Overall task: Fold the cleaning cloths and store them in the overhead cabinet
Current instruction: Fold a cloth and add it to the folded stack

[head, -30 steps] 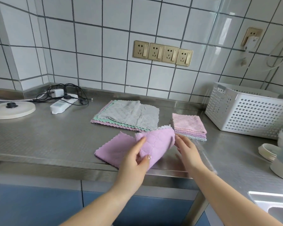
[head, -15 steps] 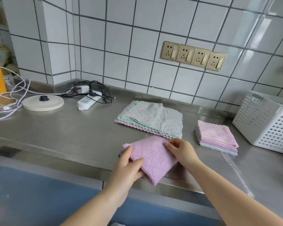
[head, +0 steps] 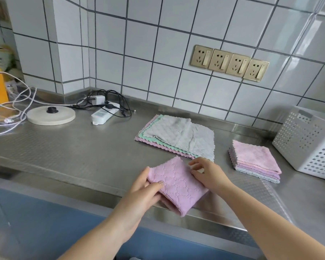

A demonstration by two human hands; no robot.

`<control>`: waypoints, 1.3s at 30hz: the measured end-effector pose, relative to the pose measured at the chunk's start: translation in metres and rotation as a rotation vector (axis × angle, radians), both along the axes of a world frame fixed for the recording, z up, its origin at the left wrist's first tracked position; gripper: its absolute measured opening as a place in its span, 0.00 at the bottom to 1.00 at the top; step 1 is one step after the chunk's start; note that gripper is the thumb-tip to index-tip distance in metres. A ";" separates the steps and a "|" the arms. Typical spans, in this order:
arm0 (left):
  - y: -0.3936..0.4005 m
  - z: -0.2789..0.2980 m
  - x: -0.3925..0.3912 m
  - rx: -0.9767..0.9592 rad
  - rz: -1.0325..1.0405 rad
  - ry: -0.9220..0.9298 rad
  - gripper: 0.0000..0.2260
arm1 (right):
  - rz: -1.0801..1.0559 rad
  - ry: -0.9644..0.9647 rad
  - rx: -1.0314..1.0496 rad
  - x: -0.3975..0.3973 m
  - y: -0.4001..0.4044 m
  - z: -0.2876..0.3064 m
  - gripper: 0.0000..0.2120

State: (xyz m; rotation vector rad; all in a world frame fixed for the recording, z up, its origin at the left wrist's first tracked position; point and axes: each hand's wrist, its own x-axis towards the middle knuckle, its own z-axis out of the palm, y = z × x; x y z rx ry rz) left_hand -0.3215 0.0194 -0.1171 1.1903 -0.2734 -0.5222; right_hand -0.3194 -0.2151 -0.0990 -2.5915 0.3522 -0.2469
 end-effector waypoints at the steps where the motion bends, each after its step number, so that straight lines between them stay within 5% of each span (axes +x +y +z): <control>1: 0.001 0.001 0.002 0.100 0.071 -0.092 0.27 | 0.015 0.018 -0.033 0.000 0.001 0.001 0.10; 5: -0.008 0.015 0.011 0.429 0.206 -0.623 0.28 | 0.044 -0.044 -0.128 0.001 0.006 0.003 0.13; 13: -0.064 0.009 0.050 1.094 -0.132 -1.309 0.24 | -0.036 -0.092 -0.218 0.005 0.012 -0.001 0.12; 16: -0.074 0.003 0.060 1.162 -0.223 -1.299 0.24 | -0.031 -0.136 -0.245 -0.002 0.030 -0.007 0.20; 21: -0.075 -0.001 0.067 1.315 -0.298 -1.194 0.24 | 0.058 0.177 -0.289 -0.031 0.045 -0.022 0.25; 25: -0.070 0.000 0.071 1.376 -0.265 -1.098 0.25 | 0.008 0.268 -0.380 -0.049 0.030 -0.025 0.41; 33: -0.052 0.000 0.072 1.372 -0.186 -1.038 0.27 | -0.083 0.351 -0.396 -0.086 0.027 0.004 0.36; 39: -0.051 0.002 0.066 1.324 -0.149 -1.009 0.24 | -0.015 0.199 -0.107 -0.080 0.048 0.003 0.29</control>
